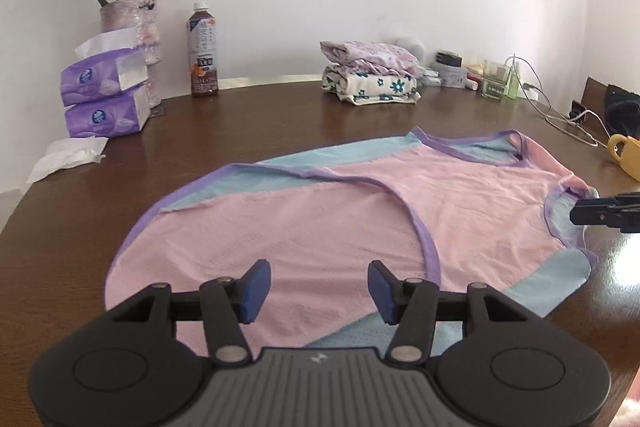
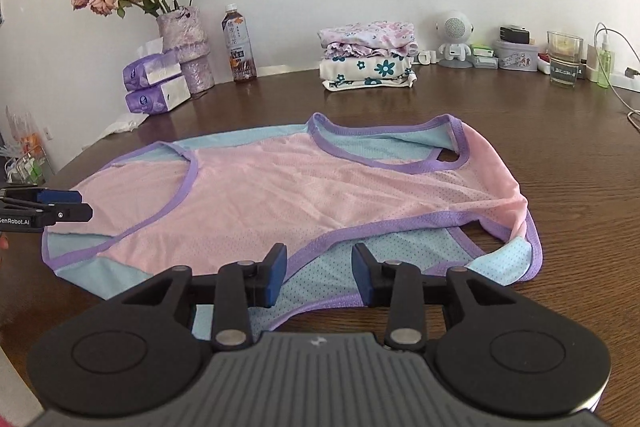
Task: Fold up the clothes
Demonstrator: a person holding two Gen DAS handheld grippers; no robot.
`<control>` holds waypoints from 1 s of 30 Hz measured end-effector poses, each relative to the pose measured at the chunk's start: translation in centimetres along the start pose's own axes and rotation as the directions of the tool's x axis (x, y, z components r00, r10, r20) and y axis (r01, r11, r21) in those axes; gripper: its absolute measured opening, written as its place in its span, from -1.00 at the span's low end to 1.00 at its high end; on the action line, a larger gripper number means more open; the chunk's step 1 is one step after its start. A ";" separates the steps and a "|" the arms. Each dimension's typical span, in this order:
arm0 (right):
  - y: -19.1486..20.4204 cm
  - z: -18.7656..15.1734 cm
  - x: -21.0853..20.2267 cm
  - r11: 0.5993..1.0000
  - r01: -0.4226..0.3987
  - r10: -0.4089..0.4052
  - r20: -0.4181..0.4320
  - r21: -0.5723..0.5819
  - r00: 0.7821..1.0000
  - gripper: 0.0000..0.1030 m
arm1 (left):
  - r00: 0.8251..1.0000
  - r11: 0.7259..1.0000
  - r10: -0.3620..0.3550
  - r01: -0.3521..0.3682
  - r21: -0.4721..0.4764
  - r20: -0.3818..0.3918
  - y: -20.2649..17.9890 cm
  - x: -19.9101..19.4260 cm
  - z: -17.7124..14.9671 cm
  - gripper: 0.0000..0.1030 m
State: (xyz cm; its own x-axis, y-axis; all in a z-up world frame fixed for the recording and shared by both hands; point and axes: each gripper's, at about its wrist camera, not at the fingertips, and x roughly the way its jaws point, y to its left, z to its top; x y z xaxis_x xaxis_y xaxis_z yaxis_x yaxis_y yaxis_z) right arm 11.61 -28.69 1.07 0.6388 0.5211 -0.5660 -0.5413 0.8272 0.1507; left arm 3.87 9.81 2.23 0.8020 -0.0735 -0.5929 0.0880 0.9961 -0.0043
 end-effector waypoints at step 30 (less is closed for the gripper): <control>-0.7 -1.2 0.1 0.994 0.087 -0.095 0.116 0.073 0.989 0.99 | 0.997 0.964 0.052 -0.036 -0.265 0.052 -0.5 -0.3 -2.8 1.00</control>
State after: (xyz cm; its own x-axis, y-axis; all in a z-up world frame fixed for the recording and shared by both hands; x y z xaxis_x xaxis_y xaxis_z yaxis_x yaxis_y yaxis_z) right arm 11.39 -29.46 -0.10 0.7463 0.4613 -0.4798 -0.4427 0.8823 0.1597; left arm 1.93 9.50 0.15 0.8353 -0.0243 -0.5492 -0.1005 0.9754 -0.1960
